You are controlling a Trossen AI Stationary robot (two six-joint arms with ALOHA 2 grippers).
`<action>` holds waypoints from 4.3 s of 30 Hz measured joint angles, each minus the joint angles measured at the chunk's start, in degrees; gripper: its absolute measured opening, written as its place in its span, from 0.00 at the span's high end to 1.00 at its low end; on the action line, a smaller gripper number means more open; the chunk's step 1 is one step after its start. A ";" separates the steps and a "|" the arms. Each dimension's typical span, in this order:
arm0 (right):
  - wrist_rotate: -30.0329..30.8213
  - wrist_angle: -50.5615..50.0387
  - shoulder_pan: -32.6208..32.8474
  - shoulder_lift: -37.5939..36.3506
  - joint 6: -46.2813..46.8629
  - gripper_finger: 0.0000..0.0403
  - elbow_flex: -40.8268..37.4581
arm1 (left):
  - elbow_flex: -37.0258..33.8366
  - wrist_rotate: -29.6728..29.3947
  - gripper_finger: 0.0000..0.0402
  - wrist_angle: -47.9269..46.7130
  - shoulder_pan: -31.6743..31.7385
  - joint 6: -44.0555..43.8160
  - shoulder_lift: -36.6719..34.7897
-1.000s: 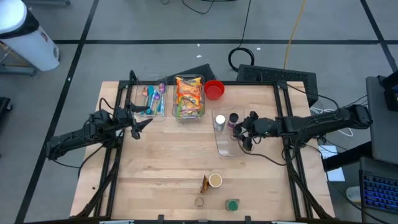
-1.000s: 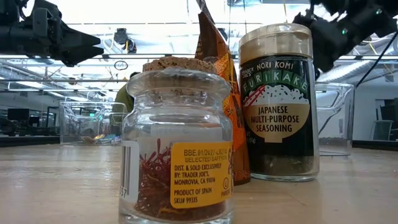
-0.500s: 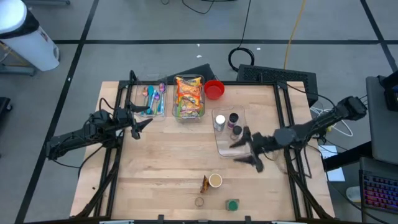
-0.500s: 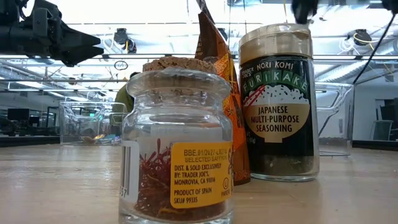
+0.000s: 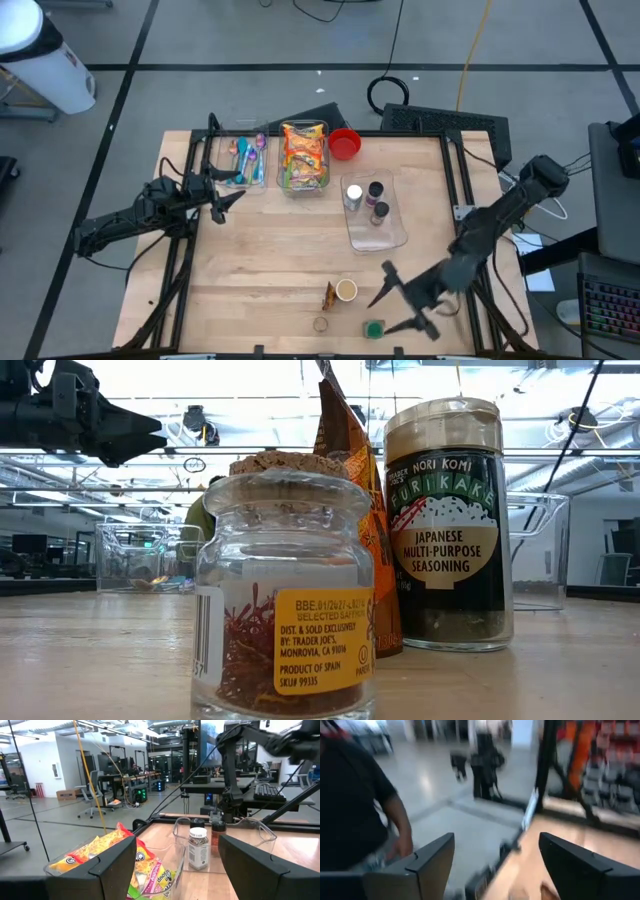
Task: Pick & Place Food Item
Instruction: Put the green seasoning bottle into the bottom right transparent bin
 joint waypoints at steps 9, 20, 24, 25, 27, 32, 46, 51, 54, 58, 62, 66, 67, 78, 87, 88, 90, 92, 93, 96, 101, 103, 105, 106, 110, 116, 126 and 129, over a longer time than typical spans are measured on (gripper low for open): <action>1.27 -24.18 2.80 12.77 11.35 0.23 11.21 | 0.00 0.00 0.30 0.01 0.01 0.00 0.00; 6.44 -25.79 5.52 17.79 16.65 0.26 11.01 | 0.00 0.00 0.30 0.01 0.01 0.00 0.00; 7.41 -25.53 5.72 18.85 16.64 0.26 11.01 | 0.00 -0.02 0.30 0.01 0.00 0.00 0.00; 7.25 -25.43 5.72 19.22 16.75 0.26 11.01 | 0.00 0.00 0.30 0.01 0.01 0.00 -0.02; 7.07 -25.59 5.84 19.92 16.89 0.26 11.01 | 0.00 0.00 0.30 0.01 0.01 0.00 0.00; 6.89 -25.56 6.16 21.18 16.94 0.25 11.01 | 0.00 -0.01 0.30 0.01 0.01 0.00 -0.01; 7.02 -28.54 5.99 21.22 17.08 0.37 10.92 | 0.00 0.00 0.30 0.01 -0.01 0.00 0.00; 6.97 -28.93 5.85 21.22 18.13 0.43 10.92 | 0.00 0.00 0.30 0.01 -0.02 0.00 0.00; 6.96 -28.88 5.57 21.20 18.15 0.48 10.92 | 0.00 -0.01 0.30 0.01 0.00 0.00 0.00; 6.93 -28.86 5.18 21.20 18.64 0.52 10.92 | 0.00 0.00 0.30 0.01 0.00 0.00 0.00; 6.74 -29.36 4.60 19.94 20.05 0.52 10.90 | 0.00 -0.02 0.30 0.01 -0.01 0.00 0.00; 7.00 -29.29 4.50 16.48 19.99 0.52 10.88 | 0.00 -0.02 0.30 0.01 -0.01 0.00 0.00; 7.00 -29.31 4.50 15.37 19.78 0.52 10.88 | 0.00 0.00 0.30 0.01 0.00 0.00 0.00; 18.97 -36.61 1.35 -0.64 16.99 0.52 10.90 | 0.00 0.00 0.30 0.01 -0.01 0.00 -0.01; 22.15 -47.43 -11.71 -6.71 15.09 0.52 10.90 | 0.00 0.00 0.30 0.01 0.01 0.00 -0.02; 22.00 -48.88 -13.60 -6.67 15.07 0.52 10.90 | 0.00 0.00 0.30 0.01 -0.01 0.00 0.00; 21.28 -50.95 -17.32 -6.43 15.09 0.52 10.66 | 0.00 0.00 0.30 0.01 0.01 0.00 0.00; 19.57 -49.80 -21.09 -6.24 14.79 0.52 9.31 | 0.00 0.00 0.30 0.01 -0.01 0.00 -0.01; 18.55 -49.08 -22.75 -6.21 14.52 0.52 8.23 | 0.00 0.00 0.30 0.01 -0.01 0.00 0.00; 14.56 -44.22 -27.33 -6.21 13.44 0.52 3.92 | 0.00 0.00 0.30 0.01 -0.02 0.00 -0.01; 9.38 -36.57 -33.23 -6.16 13.36 0.52 -3.72 | 0.00 0.00 0.30 0.01 -0.02 0.00 0.00; 8.40 -32.64 -34.79 -6.17 13.36 0.52 -6.38 | 0.00 0.00 0.30 0.01 -0.02 0.00 0.00; 8.32 -28.67 -35.91 -6.17 13.36 0.52 -8.66 | 0.00 0.00 0.30 0.01 0.00 0.00 -0.01; 8.28 -27.29 -36.36 -6.17 13.34 0.52 -9.58 | 0.00 -0.01 0.30 0.01 0.00 0.00 -0.02; 6.91 -24.89 -37.78 -6.17 12.40 0.52 -11.59 | 0.00 -0.02 0.30 0.01 0.00 0.00 0.00; 6.77 -24.56 -39.22 -4.30 12.01 0.52 -11.66 | 0.00 -0.01 0.30 0.01 -0.02 0.00 0.00; 6.78 -22.23 -41.11 1.33 10.60 0.52 -11.52 | 0.00 -0.01 0.30 0.01 -0.02 0.00 -0.01; 6.81 -21.41 -41.66 1.39 10.31 0.52 -11.52 | 0.00 0.00 0.30 0.01 -0.01 0.00 0.00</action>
